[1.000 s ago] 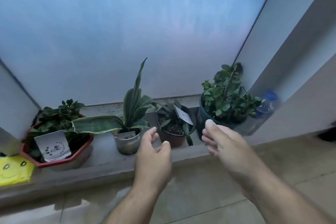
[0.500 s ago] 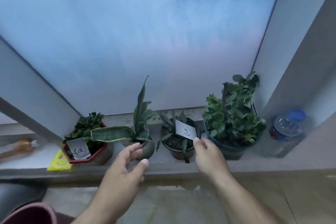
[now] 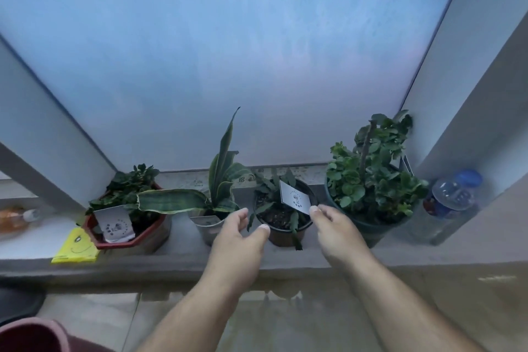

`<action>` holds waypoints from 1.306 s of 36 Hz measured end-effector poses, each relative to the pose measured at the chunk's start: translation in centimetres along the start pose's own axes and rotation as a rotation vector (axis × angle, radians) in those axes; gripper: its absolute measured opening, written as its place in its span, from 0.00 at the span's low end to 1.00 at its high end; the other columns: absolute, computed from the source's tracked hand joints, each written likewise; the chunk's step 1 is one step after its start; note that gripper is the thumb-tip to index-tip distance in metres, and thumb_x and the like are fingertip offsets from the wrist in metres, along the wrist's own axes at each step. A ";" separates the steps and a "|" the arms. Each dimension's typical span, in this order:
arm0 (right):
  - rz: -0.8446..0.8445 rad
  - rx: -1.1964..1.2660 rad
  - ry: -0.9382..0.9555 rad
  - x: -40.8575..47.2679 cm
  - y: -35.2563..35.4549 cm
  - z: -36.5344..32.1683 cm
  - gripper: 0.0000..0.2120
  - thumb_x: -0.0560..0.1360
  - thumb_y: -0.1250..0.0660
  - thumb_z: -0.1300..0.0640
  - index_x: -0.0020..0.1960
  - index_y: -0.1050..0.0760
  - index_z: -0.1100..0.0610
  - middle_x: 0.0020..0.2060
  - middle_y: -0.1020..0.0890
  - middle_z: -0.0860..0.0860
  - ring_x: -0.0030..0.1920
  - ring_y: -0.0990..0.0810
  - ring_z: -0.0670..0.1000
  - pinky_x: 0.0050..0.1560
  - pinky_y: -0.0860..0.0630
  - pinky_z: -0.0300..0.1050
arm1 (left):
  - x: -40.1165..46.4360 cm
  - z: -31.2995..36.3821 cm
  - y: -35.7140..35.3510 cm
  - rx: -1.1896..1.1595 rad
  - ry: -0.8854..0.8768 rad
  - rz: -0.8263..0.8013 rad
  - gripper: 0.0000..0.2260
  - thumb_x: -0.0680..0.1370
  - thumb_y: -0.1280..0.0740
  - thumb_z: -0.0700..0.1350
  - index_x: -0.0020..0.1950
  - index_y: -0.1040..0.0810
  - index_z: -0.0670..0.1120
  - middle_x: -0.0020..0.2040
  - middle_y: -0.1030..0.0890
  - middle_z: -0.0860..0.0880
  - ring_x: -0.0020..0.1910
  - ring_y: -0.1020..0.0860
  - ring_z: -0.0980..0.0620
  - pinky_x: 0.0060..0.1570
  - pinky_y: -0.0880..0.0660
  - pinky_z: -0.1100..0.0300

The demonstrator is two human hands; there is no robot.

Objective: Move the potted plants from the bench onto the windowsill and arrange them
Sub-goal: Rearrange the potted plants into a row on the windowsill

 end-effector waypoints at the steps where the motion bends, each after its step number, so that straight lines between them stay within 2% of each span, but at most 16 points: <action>1: 0.012 0.010 -0.005 0.2 -0.2 0.0 0.23 0.84 0.42 0.48 0.65 0.28 0.68 0.64 0.23 0.65 0.65 0.25 0.62 0.67 0.29 0.57 | 0.2 0.3 -0.4 0.002 -0.005 -0.004 0.27 0.79 0.32 0.48 0.76 0.36 0.53 0.74 0.31 0.55 0.70 0.31 0.57 0.71 0.33 0.54; 5: 0.053 0.048 -0.038 1.0 -0.6 0.4 0.24 0.83 0.42 0.46 0.63 0.26 0.68 0.63 0.21 0.64 0.63 0.23 0.61 0.65 0.28 0.56 | -0.1 0.0 -1.8 0.015 0.040 -0.023 0.27 0.80 0.33 0.47 0.78 0.37 0.49 0.75 0.31 0.53 0.69 0.31 0.55 0.64 0.35 0.61; 7: 0.072 0.078 -0.030 1.4 -1.0 0.5 0.23 0.83 0.42 0.46 0.59 0.24 0.67 0.59 0.19 0.64 0.58 0.20 0.60 0.57 0.25 0.53 | -0.3 -0.2 -2.1 0.021 0.031 -0.041 0.22 0.80 0.34 0.45 0.74 0.32 0.52 0.71 0.28 0.56 0.67 0.29 0.62 0.63 0.35 0.68; 9: 0.071 0.096 -0.021 1.9 -1.6 0.5 0.22 0.83 0.42 0.46 0.54 0.22 0.66 0.53 0.17 0.64 0.47 0.20 0.57 0.45 0.29 0.49 | 0.0 -0.3 -2.5 0.001 0.031 -0.086 0.11 0.81 0.35 0.42 0.53 0.26 0.60 0.52 0.25 0.67 0.46 0.27 0.78 0.45 0.34 0.81; 10: 0.071 0.107 -0.019 2.0 -1.8 0.6 0.22 0.83 0.42 0.47 0.53 0.23 0.66 0.49 0.17 0.64 0.43 0.22 0.55 0.42 0.31 0.48 | 0.0 -0.1 -2.9 -0.012 0.031 -0.103 0.14 0.81 0.35 0.41 0.43 0.30 0.60 0.43 0.28 0.69 0.36 0.29 0.77 0.36 0.35 0.81; 12: 0.082 0.129 -0.007 2.1 -2.0 0.6 0.23 0.83 0.42 0.47 0.52 0.24 0.69 0.40 0.21 0.61 0.40 0.26 0.53 0.40 0.35 0.48 | -0.1 0.5 -3.0 -0.026 0.033 -0.113 0.18 0.81 0.36 0.41 0.37 0.35 0.58 0.37 0.32 0.67 0.32 0.32 0.72 0.30 0.36 0.78; 16: 0.094 0.175 -0.039 1.8 -1.8 0.9 0.21 0.83 0.41 0.49 0.42 0.27 0.65 0.29 0.30 0.48 0.33 0.33 0.50 0.37 0.39 0.47 | 0.7 0.1 -2.7 -0.063 0.059 -0.106 0.12 0.81 0.36 0.42 0.39 0.29 0.55 0.40 0.23 0.59 0.39 0.28 0.64 0.37 0.33 0.69; 18: 0.071 0.221 -0.053 1.7 -2.1 1.2 0.21 0.81 0.40 0.47 0.41 0.26 0.64 0.24 0.32 0.44 0.31 0.34 0.50 0.39 0.36 0.47 | 0.7 0.1 -2.6 -0.057 0.060 -0.111 0.08 0.80 0.36 0.40 0.44 0.24 0.52 0.42 0.19 0.56 0.42 0.23 0.61 0.39 0.31 0.69; 22: -0.005 0.251 -0.040 2.0 -3.3 1.5 0.24 0.73 0.39 0.41 0.44 0.20 0.63 0.34 0.15 0.53 0.38 0.19 0.56 0.48 0.20 0.61 | 0.5 0.8 -2.5 -0.071 0.022 -0.111 0.16 0.80 0.36 0.37 0.39 0.30 0.56 0.36 0.27 0.64 0.32 0.28 0.70 0.30 0.34 0.79; 24: -0.015 0.241 -0.057 2.2 -3.7 2.1 0.27 0.71 0.39 0.38 0.49 0.19 0.63 0.43 0.13 0.59 0.45 0.15 0.60 0.53 0.19 0.61 | 0.4 0.9 -2.3 -0.062 0.035 -0.084 0.17 0.80 0.36 0.37 0.37 0.32 0.57 0.36 0.27 0.64 0.35 0.29 0.67 0.37 0.32 0.74; 27: 0.029 0.269 -0.081 2.4 -3.6 2.5 0.25 0.69 0.38 0.38 0.42 0.24 0.62 0.33 0.19 0.57 0.36 0.22 0.58 0.40 0.26 0.55 | 0.5 0.7 -2.2 -0.090 0.088 -0.077 0.15 0.79 0.36 0.36 0.37 0.27 0.55 0.31 0.21 0.63 0.40 0.25 0.61 0.54 0.25 0.56; 30: 0.077 0.306 -0.124 2.3 -3.3 2.2 0.12 0.76 0.40 0.47 0.38 0.30 0.53 0.31 0.29 0.52 0.33 0.32 0.52 0.38 0.36 0.48 | 0.2 0.8 -2.3 -0.124 0.077 -0.087 0.12 0.78 0.37 0.35 0.44 0.20 0.51 0.32 0.17 0.64 0.42 0.22 0.62 0.52 0.25 0.57; 35: 0.207 0.428 -0.238 3.0 -3.6 3.6 0.07 0.80 0.39 0.60 0.51 0.22 0.58 0.44 0.17 0.55 0.44 0.18 0.55 0.52 0.17 0.56 | -0.1 0.9 -2.4 -0.140 0.085 -0.082 0.14 0.79 0.37 0.34 0.40 0.23 0.53 0.32 0.17 0.62 0.43 0.22 0.61 0.57 0.24 0.54; 39: 0.206 0.581 -0.325 2.9 -3.5 3.7 0.05 0.82 0.37 0.63 0.50 0.22 0.61 0.33 0.22 0.56 0.32 0.23 0.51 0.39 0.20 0.47 | 0.1 0.8 -2.5 -0.178 0.094 -0.054 0.17 0.79 0.38 0.33 0.37 0.27 0.53 0.36 0.21 0.58 0.40 0.25 0.60 0.58 0.25 0.53; 44: 0.157 0.571 -0.365 2.5 -3.8 4.1 0.07 0.82 0.36 0.62 0.48 0.23 0.64 0.33 0.21 0.57 0.30 0.22 0.51 0.36 0.19 0.46 | 1.4 0.0 -2.6 -0.218 0.094 -0.059 0.17 0.79 0.39 0.31 0.39 0.27 0.53 0.37 0.21 0.59 0.40 0.25 0.60 0.58 0.25 0.52; 47: 0.054 0.540 -0.402 1.5 -4.3 4.2 0.08 0.82 0.36 0.62 0.46 0.23 0.65 0.31 0.21 0.56 0.28 0.22 0.51 0.34 0.20 0.46 | 2.8 -1.2 -2.5 -0.362 0.134 -0.038 0.14 0.80 0.40 0.31 0.52 0.21 0.48 0.49 0.17 0.51 0.49 0.19 0.54 0.60 0.25 0.52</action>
Point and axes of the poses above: each hand's wrist, its own x-axis towards the middle knuckle, its own y-axis out of the back of the hand, z = x × y, the point moved 4 cm from there along x, towards the middle knuckle
